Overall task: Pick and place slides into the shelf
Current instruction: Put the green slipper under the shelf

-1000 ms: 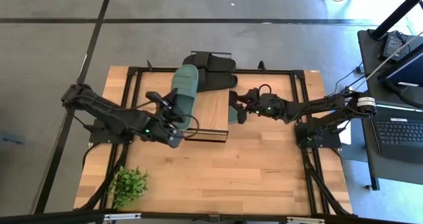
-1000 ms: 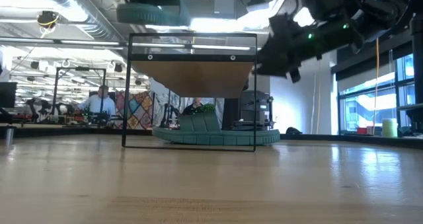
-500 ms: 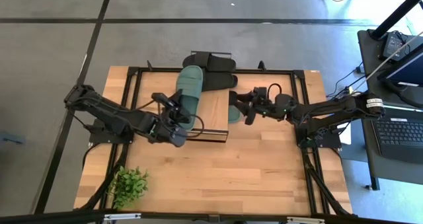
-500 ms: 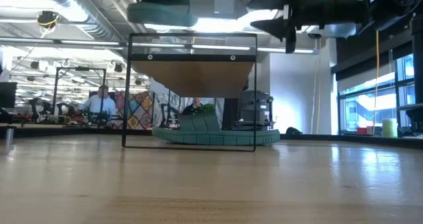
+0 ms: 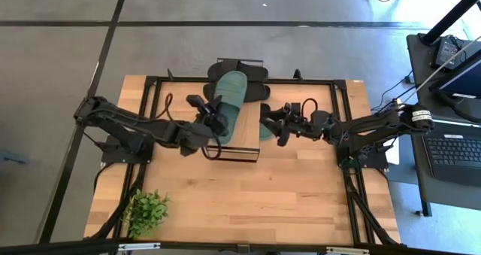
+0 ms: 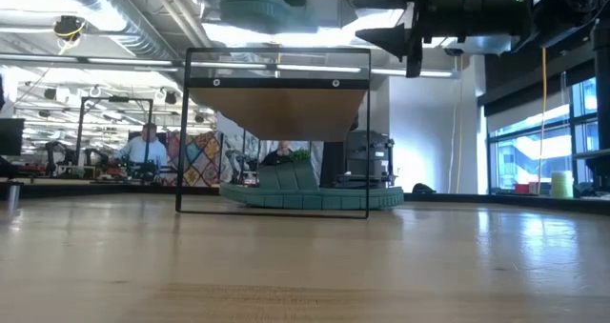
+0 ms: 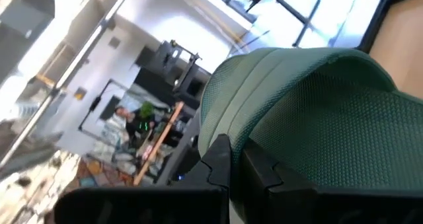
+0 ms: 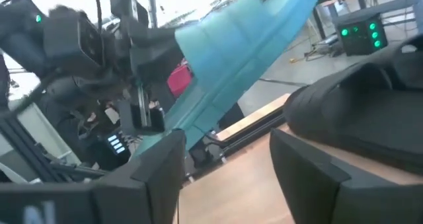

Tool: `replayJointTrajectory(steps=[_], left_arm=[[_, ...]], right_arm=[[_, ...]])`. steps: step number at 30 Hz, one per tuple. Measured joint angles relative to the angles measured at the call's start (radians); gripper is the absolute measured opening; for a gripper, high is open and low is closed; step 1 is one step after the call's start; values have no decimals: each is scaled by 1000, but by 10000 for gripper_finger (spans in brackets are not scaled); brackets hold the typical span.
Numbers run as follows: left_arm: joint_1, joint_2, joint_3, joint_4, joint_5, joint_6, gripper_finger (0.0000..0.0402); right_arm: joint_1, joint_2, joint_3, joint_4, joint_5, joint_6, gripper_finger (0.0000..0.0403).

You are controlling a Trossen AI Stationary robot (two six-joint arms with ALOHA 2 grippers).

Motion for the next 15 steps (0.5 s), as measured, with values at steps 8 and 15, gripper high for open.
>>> replayJointTrajectory(steps=[8, 15], left_arm=[[28, 110, 0, 393, 112, 383, 2], [57, 145, 0, 578, 180, 486, 2]], right_arm=[[26, 25, 0, 26, 0, 50, 288], [56, 34, 0, 27, 11, 55, 291]])
